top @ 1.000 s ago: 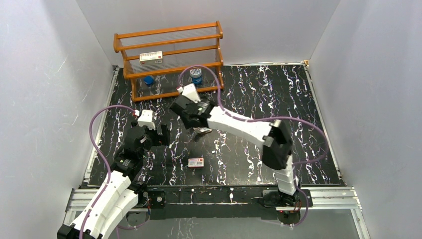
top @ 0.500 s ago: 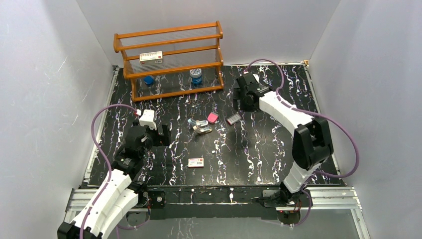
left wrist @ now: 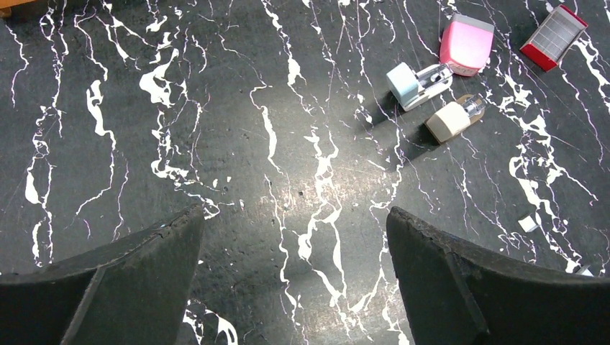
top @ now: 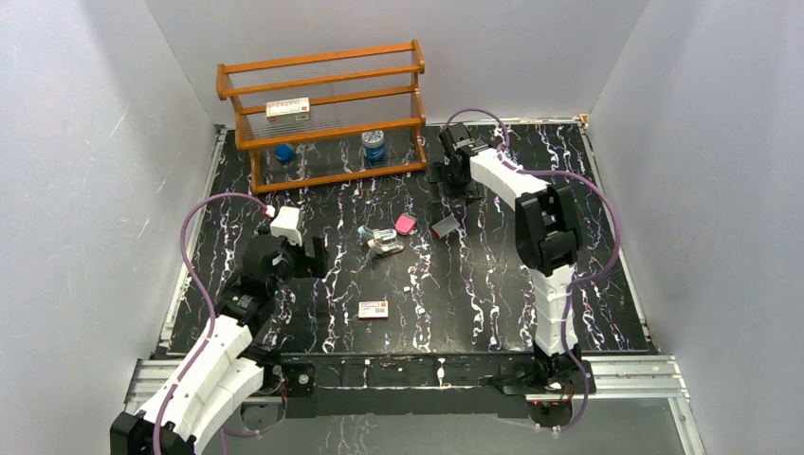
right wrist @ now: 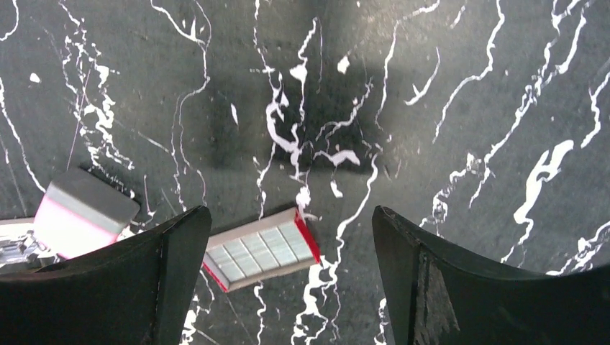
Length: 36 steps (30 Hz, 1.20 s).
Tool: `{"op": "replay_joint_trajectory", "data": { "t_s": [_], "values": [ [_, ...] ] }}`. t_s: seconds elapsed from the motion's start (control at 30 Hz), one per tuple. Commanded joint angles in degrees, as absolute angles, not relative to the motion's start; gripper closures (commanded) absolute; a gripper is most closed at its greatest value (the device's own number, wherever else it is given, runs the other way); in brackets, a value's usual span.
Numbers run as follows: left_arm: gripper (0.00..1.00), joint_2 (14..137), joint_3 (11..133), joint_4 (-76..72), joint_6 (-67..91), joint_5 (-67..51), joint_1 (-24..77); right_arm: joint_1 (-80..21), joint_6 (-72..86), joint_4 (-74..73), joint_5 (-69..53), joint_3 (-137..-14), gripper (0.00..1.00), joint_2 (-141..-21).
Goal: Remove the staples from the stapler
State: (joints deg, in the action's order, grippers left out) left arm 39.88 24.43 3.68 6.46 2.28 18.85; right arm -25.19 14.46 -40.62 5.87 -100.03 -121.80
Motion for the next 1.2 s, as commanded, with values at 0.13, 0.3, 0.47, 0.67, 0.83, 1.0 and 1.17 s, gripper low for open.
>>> {"op": "replay_joint_trajectory", "data": {
  "t_s": [0.13, 0.3, 0.47, 0.67, 0.83, 1.0, 1.17],
  "values": [
    [0.06, 39.4, 26.5, 2.8, 6.0, 0.4, 18.5, -25.5, 11.5, -44.1, 4.7, -107.0, 0.14, -127.1],
    [0.06, 39.9, 26.7, 2.6, 5.8, 0.0, 18.5, -25.8, 13.0, -44.5, 4.9, -103.1, 0.20, -127.0],
    [0.06, 40.3, 26.7, 2.3, 5.8, -2.2, 18.6, -27.8, 13.9, -42.8, 5.8, -95.2, 0.21, -124.2],
    [0.06, 40.4, 26.8, 2.4, 5.8, -2.7, 18.6, -29.4, 18.0, -39.1, 7.4, -83.0, 0.23, -117.8],
    [0.06, 40.7, 26.8, 2.1, 5.8, -3.5, 18.5, -31.4, 21.5, -36.7, 7.4, -75.8, 0.24, -112.8],
    [0.06, 41.3, 27.0, 2.5, 5.6, -4.3, 18.5, -31.5, 24.3, -34.9, 6.0, -73.5, 0.24, -110.7],
    [0.06, 41.6, 27.0, 2.4, 5.4, -4.4, 18.6, -31.5, 22.7, -34.7, 8.4, -76.4, 0.23, -112.5]
  ]
}}
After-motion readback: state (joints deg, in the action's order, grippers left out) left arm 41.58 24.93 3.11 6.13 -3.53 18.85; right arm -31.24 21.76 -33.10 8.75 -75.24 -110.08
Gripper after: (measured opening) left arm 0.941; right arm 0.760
